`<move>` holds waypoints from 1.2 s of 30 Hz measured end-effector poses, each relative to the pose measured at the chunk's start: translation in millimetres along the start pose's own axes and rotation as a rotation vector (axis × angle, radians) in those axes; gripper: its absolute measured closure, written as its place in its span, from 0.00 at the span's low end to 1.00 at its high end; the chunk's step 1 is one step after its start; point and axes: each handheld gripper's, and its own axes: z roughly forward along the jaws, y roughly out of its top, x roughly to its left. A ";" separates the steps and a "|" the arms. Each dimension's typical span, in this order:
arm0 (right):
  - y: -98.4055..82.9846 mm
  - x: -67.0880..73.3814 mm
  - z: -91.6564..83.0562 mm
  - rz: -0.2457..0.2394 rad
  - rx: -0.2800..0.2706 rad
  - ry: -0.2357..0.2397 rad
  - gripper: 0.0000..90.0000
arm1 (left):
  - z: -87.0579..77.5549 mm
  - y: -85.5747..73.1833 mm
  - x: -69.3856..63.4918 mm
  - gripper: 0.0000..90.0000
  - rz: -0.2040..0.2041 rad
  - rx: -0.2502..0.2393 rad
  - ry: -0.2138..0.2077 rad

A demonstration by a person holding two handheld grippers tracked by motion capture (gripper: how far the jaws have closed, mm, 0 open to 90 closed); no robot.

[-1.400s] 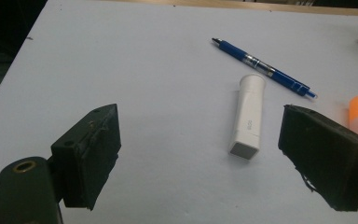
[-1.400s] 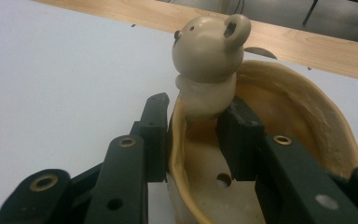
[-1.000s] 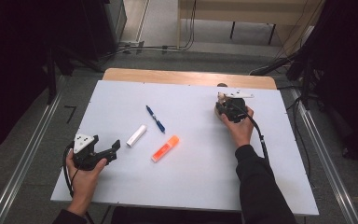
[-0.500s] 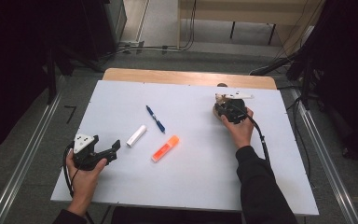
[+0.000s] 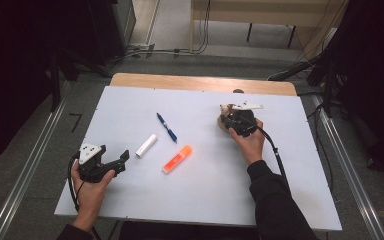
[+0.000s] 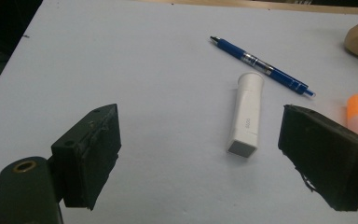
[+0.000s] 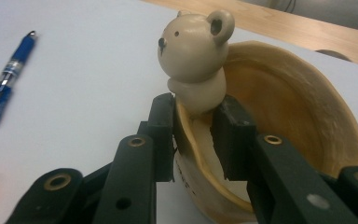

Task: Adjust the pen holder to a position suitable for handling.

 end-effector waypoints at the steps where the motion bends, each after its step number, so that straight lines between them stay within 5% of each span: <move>1: -0.1 3.0 -0.1 -0.003 0.001 0.007 0.75 | 0.0 0.0 -0.1 0.15 0.000 0.000 -0.001; 28: -3.0 65.1 -3.3 -0.035 0.030 0.137 0.76 | -0.1 -0.3 -1.6 0.15 0.010 0.001 -0.008; 36: -3.7 69.2 -2.8 -0.049 0.026 0.139 0.76 | -0.2 -0.7 -2.3 0.15 0.019 0.005 -0.005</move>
